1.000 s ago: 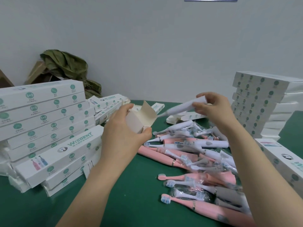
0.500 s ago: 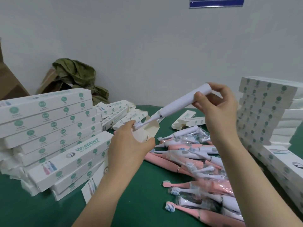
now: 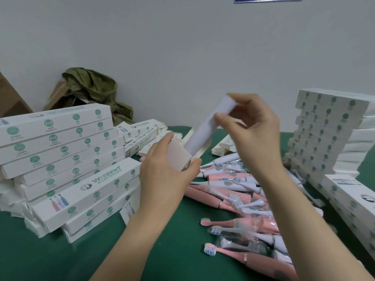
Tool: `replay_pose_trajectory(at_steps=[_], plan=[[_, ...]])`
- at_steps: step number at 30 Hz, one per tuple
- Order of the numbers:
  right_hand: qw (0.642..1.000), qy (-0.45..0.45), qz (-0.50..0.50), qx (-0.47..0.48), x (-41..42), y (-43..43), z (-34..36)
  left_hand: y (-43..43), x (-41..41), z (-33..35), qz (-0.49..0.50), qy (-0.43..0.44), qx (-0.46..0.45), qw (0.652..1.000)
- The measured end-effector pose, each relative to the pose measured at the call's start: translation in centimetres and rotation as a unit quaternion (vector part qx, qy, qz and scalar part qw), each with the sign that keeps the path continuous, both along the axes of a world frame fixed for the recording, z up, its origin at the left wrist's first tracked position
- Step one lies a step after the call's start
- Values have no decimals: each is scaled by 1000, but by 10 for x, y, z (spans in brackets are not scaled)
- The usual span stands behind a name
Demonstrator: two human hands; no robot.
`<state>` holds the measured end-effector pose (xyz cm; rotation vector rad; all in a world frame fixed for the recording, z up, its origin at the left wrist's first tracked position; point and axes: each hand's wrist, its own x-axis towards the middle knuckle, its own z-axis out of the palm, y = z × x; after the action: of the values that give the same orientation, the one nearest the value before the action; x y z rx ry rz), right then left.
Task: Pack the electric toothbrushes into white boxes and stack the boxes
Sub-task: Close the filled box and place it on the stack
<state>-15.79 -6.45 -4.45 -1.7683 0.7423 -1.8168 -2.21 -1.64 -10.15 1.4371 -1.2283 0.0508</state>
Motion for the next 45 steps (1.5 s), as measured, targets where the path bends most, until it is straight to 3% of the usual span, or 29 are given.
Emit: replay_pose_trajectory(at_steps=[4, 7, 9, 11, 12, 14, 17, 19, 21, 23, 27, 31, 33, 34, 37, 41, 43, 45], plan=[[972, 204, -46, -107, 19, 11, -8, 3, -3, 5, -14, 50, -49, 997], [935, 324, -3, -145, 14, 12, -4, 4, 3, 6, -18, 57, -50, 997], [947, 301, 90, -71, 4, 6, 0, 3, 8, 5, -5, 37, -41, 998], [978, 157, 134, 28, -8, -11, 1, 4, 11, 4, 1, 32, -39, 999], [986, 106, 105, 75, -14, -25, -1, 4, 12, 4, 0, 34, -37, 999], [974, 160, 8, 159, -23, -57, -13, 4, 14, 3, -1, 37, -31, 999], [882, 410, -94, 213, -28, -97, -43, 4, 16, 3, -1, 43, -26, 999], [808, 537, -108, 217, -29, -116, -62, 4, 17, 3, 2, 51, -25, 998], [757, 600, -112, 235, -31, -127, -77, 3, 17, 3, 2, 53, -25, 998], [737, 623, -125, 233, -32, -132, -86, 2, 15, 4, -2, 49, -25, 998], [769, 581, -167, 208, -34, -133, -95, 1, 16, 2, -2, 33, -22, 999], [881, 414, -129, 191, -29, -114, -79, 0, 18, 0, -1, 23, -23, 999], [939, 267, -32, 217, -24, -92, -61, -1, 17, -1, -4, 21, -20, 1000], [951, 200, 36, 233, -21, -78, -51, -1, 16, -2, -5, 22, -19, 1000], [939, 95, 196, 265, -15, -38, -26, -2, 14, -4, -3, 16, -18, 1000], [909, 87, 323, 248, -5, 5, -2, -3, 12, -4, -27, 12, -15, 999], [929, 166, 269, 195, 3, 19, 4, -4, 11, -5, -32, 7, -12, 999], [953, 241, 122, 134, 6, 21, 4, -3, 10, -5, -26, 4, -25, 999]])
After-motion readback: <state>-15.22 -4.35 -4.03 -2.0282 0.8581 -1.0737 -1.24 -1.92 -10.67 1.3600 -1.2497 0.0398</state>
